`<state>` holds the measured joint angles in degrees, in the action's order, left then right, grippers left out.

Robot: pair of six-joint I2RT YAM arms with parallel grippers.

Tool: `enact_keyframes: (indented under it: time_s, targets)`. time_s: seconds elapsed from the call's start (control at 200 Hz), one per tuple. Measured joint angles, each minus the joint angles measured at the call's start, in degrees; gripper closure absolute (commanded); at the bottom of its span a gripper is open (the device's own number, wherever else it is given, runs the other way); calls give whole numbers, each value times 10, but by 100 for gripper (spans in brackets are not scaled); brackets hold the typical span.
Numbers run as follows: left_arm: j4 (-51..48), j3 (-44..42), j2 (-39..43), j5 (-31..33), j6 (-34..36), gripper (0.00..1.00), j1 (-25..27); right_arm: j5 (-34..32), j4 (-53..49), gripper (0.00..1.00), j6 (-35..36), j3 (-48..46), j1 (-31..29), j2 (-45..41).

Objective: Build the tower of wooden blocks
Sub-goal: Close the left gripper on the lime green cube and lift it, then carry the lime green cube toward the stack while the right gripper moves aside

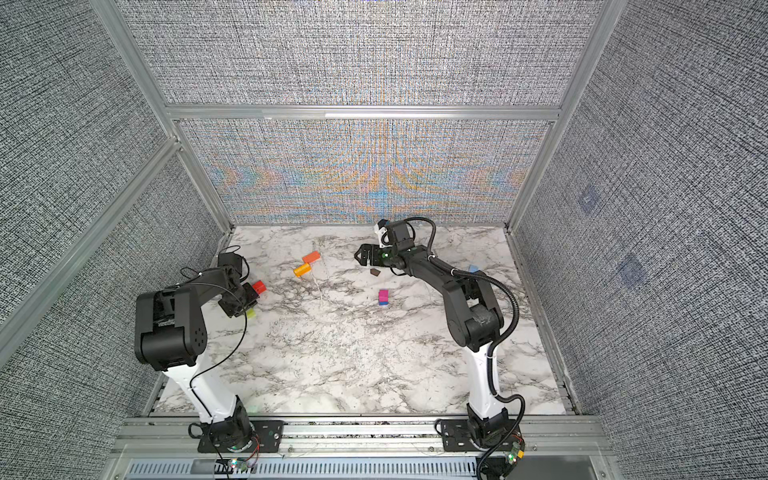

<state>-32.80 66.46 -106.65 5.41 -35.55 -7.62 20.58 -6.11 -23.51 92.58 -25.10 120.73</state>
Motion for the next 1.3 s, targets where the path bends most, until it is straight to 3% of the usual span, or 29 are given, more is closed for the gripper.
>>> enact_keyframes:
  time_s: [0.38, 0.815, 1.15, 1.301]
  targets:
    - [-26, 22, 29, 0, 7, 76, 40, 2, 2, 1, 0, -17, 6, -18]
    - [-88, 156, 39, 4, 10, 76, 199, 16, -17, 1, -19, -118, 61, -156]
    - [-136, 353, -80, 0, 13, 76, 349, -18, -90, 1, 3, -240, 129, -296]
    - [-157, 424, -135, -5, 21, 76, 394, -31, -120, 1, 9, -299, 171, -341]
